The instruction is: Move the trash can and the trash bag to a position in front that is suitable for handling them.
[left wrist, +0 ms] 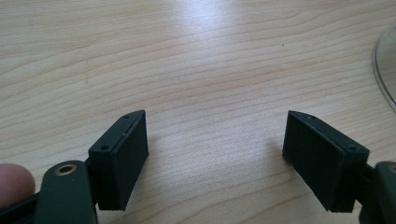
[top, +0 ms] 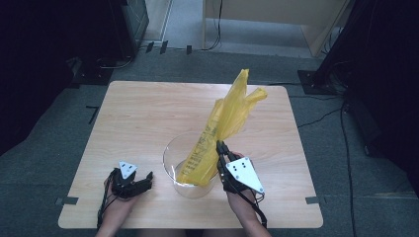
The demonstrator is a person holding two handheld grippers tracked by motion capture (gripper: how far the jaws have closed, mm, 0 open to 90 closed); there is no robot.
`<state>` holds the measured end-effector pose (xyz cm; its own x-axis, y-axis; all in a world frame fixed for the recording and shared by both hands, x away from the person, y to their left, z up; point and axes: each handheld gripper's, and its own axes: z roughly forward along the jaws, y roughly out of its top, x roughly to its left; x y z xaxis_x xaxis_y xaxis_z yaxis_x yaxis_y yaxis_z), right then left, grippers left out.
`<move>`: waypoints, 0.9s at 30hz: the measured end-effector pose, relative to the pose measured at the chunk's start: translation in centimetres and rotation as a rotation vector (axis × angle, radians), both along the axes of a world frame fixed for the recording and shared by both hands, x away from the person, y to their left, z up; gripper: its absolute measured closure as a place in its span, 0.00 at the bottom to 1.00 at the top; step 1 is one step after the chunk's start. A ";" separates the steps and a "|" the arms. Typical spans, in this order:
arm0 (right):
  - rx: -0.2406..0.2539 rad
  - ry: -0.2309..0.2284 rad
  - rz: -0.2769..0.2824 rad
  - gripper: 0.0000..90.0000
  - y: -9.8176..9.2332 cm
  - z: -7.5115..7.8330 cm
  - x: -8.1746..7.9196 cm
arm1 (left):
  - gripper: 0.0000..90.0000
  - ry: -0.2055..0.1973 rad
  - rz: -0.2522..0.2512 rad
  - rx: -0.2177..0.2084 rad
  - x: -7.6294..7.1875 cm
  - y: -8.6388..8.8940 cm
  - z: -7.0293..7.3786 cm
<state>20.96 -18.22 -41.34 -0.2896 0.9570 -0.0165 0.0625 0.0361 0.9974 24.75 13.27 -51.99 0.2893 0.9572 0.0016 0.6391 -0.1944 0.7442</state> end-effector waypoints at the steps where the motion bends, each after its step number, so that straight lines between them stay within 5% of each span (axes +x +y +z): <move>1: 0.000 0.000 0.000 0.98 0.0 0.0 0.0 | 0.24 0.000 0.000 0.000 0.0 0.0 0.0; 8: -0.044 -0.011 -0.102 0.98 -0.4 -0.5 1.0 | 0.24 0.000 0.000 0.000 0.0 0.0 0.0; 14: -0.065 -0.025 -0.038 0.95 0.7 -0.7 0.5 | 0.24 0.001 0.000 0.000 0.0 0.0 0.0; 22: -0.080 -0.020 0.250 0.82 -0.8 -0.5 -1.1 | 0.24 0.000 -0.001 -0.001 0.0 0.0 0.0; 24: -0.076 0.052 0.456 0.70 -1.8 -0.4 -1.2 | 0.24 -0.002 -0.001 -0.002 0.0 0.0 0.0; 27: -0.115 0.051 0.493 0.57 -1.9 -0.4 -1.5 | 0.24 -0.003 -0.001 -0.003 0.0 0.0 0.0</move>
<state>19.49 -20.16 -41.78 -0.7096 0.6990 -0.0881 0.0584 0.1830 0.9814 24.72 13.23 -52.00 0.2901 0.9570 -0.0002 0.6370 -0.1929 0.7464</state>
